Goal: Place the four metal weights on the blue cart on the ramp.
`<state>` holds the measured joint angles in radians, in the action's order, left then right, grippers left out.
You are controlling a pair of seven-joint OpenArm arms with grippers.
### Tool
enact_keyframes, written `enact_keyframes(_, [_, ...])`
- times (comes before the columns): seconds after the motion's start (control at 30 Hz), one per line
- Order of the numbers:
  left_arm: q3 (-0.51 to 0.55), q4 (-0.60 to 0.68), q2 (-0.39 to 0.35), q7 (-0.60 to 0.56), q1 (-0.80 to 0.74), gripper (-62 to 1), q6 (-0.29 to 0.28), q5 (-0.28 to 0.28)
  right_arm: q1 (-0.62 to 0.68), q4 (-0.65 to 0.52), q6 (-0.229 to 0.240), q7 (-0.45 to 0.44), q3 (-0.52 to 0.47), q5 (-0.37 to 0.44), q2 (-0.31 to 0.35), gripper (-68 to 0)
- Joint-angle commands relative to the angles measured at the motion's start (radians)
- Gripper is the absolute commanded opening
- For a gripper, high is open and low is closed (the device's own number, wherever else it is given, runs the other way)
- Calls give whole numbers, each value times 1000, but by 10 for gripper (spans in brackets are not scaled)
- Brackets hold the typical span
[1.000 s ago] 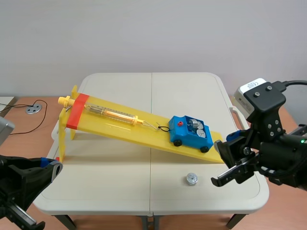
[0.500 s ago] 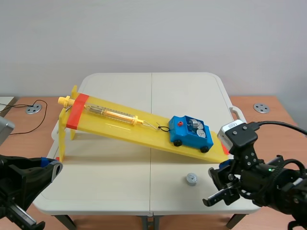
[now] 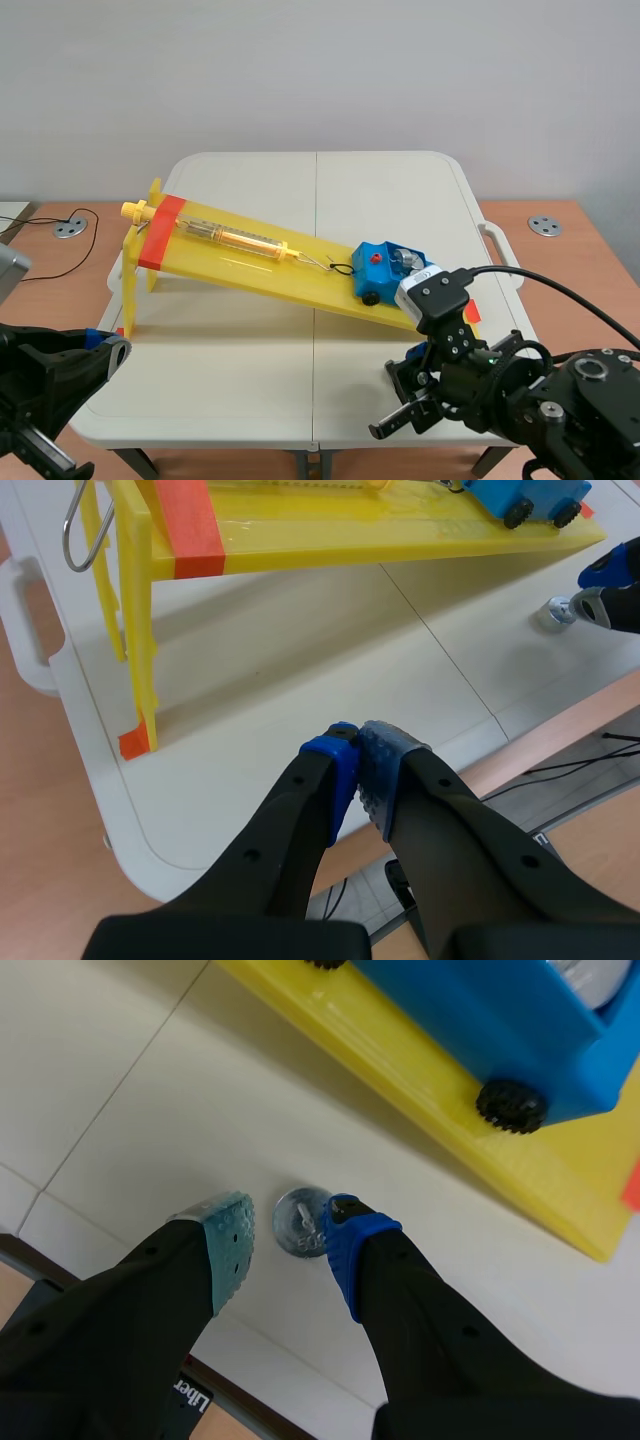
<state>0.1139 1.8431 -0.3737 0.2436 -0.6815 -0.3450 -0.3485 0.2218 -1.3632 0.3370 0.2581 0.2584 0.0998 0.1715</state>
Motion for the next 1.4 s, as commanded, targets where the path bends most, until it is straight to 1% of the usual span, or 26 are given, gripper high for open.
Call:
enact_keyframes(0.0, [10,72,-3,-85,20,-580,-29,-51,-76,-58,-2,-148,-11,6,5,-484])
enact_keyframes(0.17, [10,72,-3,-86,20,-580,-29,-51,-81,-21,-4,-179,14,-10,-6,-484])
enact_keyframes(0.23, [10,72,-3,-86,20,-580,-29,-51,-90,-14,-4,-180,24,-26,-14,-484])
enact_keyframes(0.4, [10,72,-3,-85,20,-580,-29,-51,-109,-14,-10,-183,33,-30,-17,-484])
enact_keyframes(0.5, [10,72,-3,-85,20,-580,-29,-51,-111,-14,-35,-182,33,-52,-16,-484])
enact_keyframes(0.8, [10,72,-3,-85,20,-580,-29,-51,-122,-14,-35,-183,33,-52,-17,-484])
enact_keyframes(0.97, [10,72,-3,-85,20,-580,-29,-51,-147,23,-38,-186,55,-52,-18,-484])
enact_keyframes(1.17, [10,72,-3,-85,20,-580,-29,-51,-175,79,-53,-187,70,-55,-45,-484])
enact_keyframes(1.37, [10,72,-3,-85,20,-580,-29,-51,-172,82,-53,-181,81,-55,-56,-484])
